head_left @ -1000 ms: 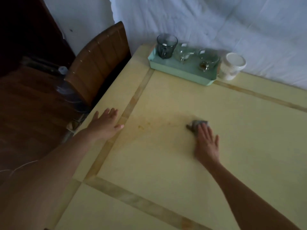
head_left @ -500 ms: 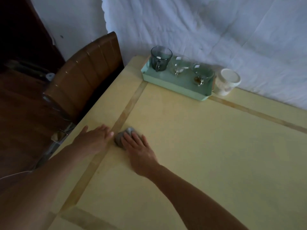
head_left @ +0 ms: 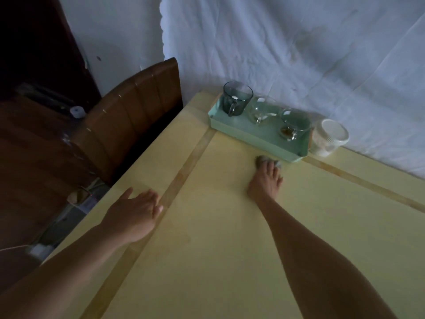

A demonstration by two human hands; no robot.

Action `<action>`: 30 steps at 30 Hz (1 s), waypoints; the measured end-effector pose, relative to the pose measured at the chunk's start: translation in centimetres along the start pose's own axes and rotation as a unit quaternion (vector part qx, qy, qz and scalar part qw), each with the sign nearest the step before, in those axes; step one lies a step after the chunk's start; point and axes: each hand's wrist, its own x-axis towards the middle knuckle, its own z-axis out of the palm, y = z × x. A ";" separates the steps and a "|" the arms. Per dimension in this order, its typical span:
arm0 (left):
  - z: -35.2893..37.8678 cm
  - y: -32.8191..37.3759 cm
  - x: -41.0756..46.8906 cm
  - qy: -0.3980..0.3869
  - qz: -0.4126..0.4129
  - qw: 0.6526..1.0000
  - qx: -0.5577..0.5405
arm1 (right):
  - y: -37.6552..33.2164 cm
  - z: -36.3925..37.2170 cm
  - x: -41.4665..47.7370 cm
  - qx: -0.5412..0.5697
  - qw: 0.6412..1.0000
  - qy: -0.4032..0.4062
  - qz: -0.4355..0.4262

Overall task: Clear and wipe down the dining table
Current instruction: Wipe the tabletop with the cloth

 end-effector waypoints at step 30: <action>3.0 -2.9 0.1 0.165 0.101 0.977 -0.090 | -15.3 5.8 5.7 -0.027 0.960 -0.011 -0.277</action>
